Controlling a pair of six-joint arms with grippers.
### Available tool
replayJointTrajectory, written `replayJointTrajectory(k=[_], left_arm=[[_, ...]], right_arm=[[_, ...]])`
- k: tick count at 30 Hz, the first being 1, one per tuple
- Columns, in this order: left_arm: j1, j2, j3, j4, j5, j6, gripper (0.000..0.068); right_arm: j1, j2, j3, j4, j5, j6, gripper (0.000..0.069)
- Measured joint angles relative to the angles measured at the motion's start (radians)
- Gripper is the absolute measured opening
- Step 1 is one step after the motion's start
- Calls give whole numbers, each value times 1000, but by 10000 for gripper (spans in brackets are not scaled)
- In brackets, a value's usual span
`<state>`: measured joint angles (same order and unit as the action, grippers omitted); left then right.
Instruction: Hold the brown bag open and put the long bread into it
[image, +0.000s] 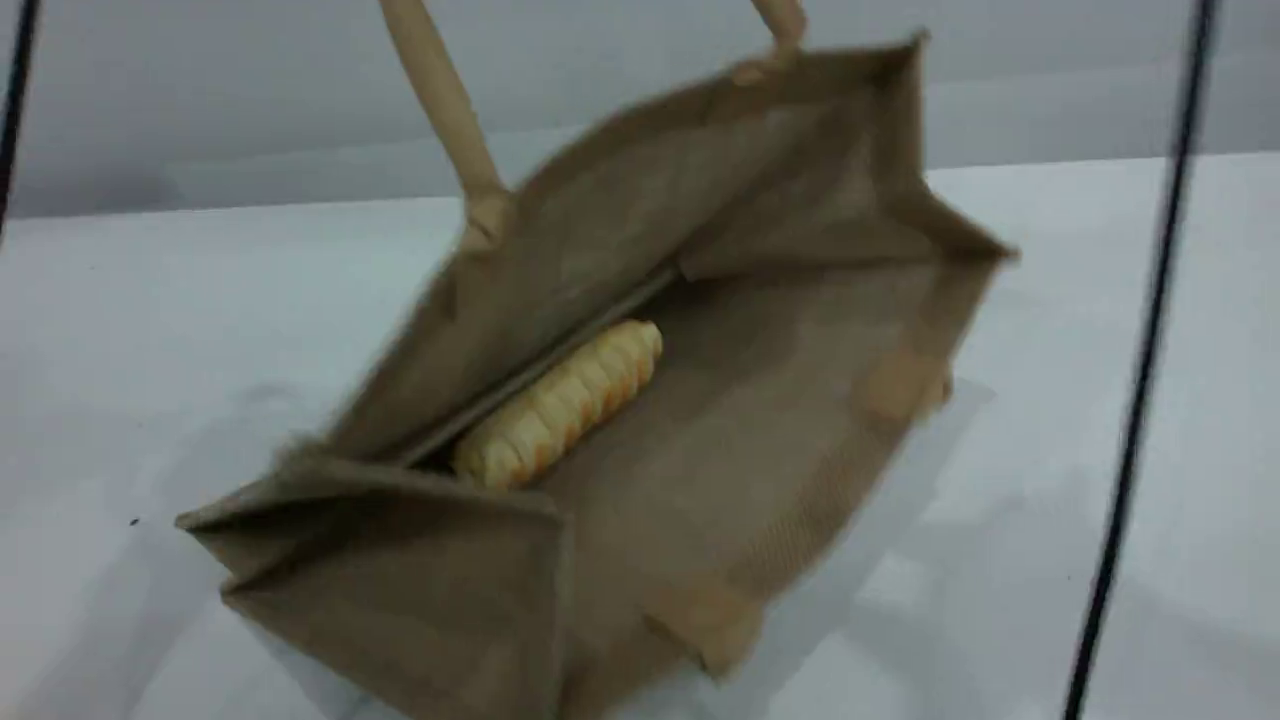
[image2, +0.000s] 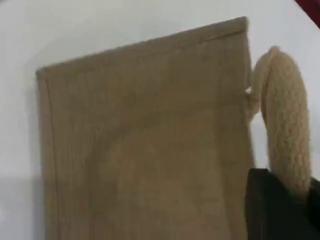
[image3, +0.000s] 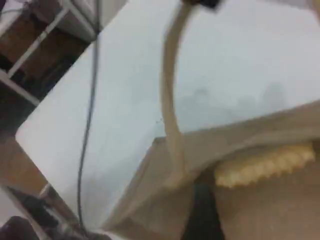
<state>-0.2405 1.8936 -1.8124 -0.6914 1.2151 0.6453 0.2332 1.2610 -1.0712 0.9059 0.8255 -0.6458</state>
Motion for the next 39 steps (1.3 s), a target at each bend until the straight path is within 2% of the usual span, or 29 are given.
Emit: replayJointTrajectory(k=[3, 9, 19, 25, 29, 35, 39], left_arm=[[-15, 26, 43, 3, -5, 0, 83], [-70, 69, 139, 11, -149, 12, 83], [-218, 167, 272, 10, -336, 17, 83], [-271, 231, 286, 12, -454, 17, 104], [-271, 264, 286, 52, -454, 16, 192], [-271, 267, 286, 122, -465, 7, 425], [-271, 267, 283, 186, -440, -8, 505]], right_arm=[[-16, -107, 0, -64, 53, 54, 463], [-16, -311, 0, -236, 152, 212, 462], [-16, -594, -1, -456, 291, 466, 461], [-16, -705, -1, -594, 403, 560, 461], [-16, -745, -1, -692, 401, 600, 461], [-16, -754, -1, -730, 396, 600, 461], [-16, -753, -1, -768, 396, 600, 461]])
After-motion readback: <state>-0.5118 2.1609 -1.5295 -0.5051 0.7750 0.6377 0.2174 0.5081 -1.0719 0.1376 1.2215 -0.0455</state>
